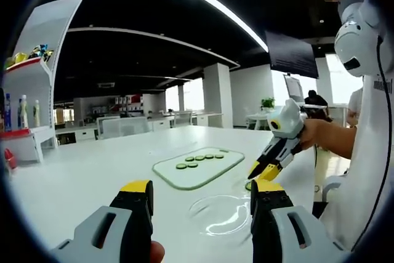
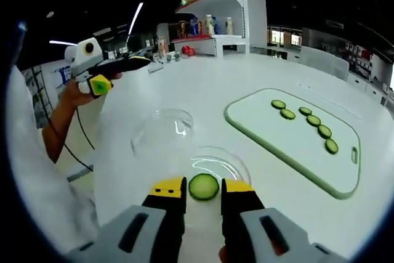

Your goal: Open the petri dish lid, add cucumber slices into the petri dish, and close the lid

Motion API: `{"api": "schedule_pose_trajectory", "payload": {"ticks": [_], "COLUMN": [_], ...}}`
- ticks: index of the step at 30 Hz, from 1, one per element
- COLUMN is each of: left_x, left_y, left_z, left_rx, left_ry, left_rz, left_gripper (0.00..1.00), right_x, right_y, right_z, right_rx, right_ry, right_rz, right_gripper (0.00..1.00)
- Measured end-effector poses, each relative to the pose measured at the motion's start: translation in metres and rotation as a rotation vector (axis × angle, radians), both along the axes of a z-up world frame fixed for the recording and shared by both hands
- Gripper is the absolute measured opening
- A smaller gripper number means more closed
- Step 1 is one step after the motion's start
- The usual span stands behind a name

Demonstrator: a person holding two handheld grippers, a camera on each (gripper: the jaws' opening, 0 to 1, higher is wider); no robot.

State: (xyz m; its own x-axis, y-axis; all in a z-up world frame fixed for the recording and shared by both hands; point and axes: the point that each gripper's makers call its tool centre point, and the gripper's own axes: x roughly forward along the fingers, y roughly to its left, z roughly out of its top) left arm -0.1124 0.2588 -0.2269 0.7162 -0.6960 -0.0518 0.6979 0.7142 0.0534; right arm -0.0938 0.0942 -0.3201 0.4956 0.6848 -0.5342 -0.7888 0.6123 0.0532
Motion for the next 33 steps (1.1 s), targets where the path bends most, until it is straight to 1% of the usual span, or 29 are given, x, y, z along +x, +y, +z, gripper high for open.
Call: {"api": "schedule_pose_trajectory", "payload": {"ticks": [4,7,9,12,14,16,19,22,24,28,29,31,33], "left_x": [0.006,0.008,0.01,0.009,0.009,0.009,0.009,0.008,0.008,0.008,0.009,0.011,0.012], "left_y": [0.001,0.0,-0.002,-0.009,-0.013,-0.014,-0.013,-0.009,-0.005,-0.002,0.0,0.002,0.004], "left_z": [-0.004,-0.003,-0.002,-0.002,-0.001,0.001,0.006,0.011,0.011,0.013,0.015,0.017,0.018], "left_rx": [-0.002,0.004,-0.002,0.004,0.01,0.018,0.01,-0.006,-0.013,-0.011,-0.008,0.006,0.002], "left_ry": [0.014,0.019,0.024,0.022,0.016,0.012,0.003,-0.004,-0.003,-0.008,-0.014,-0.027,-0.027], "left_rz": [-0.003,-0.006,-0.012,-0.044,-0.059,-0.063,-0.055,-0.042,-0.037,-0.027,-0.022,-0.002,0.002], "left_gripper": [0.64,0.64,0.64,0.65,0.65,0.65,0.65,0.65,0.65,0.65,0.65,0.65,0.64], "right_x": [0.003,0.01,0.012,0.013,0.014,0.017,0.017,0.014,0.013,0.007,0.007,0.008,0.006], "right_y": [-0.007,-0.015,-0.024,-0.041,-0.052,-0.064,-0.08,-0.089,-0.096,-0.12,-0.125,-0.137,-0.147], "right_z": [0.013,0.028,0.035,0.039,0.047,0.057,0.067,0.073,0.077,0.088,0.092,0.106,0.117], "right_rx": [0.035,0.057,0.073,0.061,0.051,0.065,0.06,0.039,0.043,0.065,0.07,0.099,0.113], "right_ry": [-0.023,-0.09,-0.112,-0.114,-0.148,-0.173,-0.201,-0.224,-0.235,-0.274,-0.287,-0.352,-0.402], "right_rz": [-0.034,-0.072,-0.103,-0.141,-0.161,-0.206,-0.243,-0.254,-0.273,-0.331,-0.345,-0.387,-0.421], "right_gripper": [0.25,0.27,0.29,0.29,0.29,0.29,0.29,0.29,0.3,0.31,0.32,0.32,0.32]}}
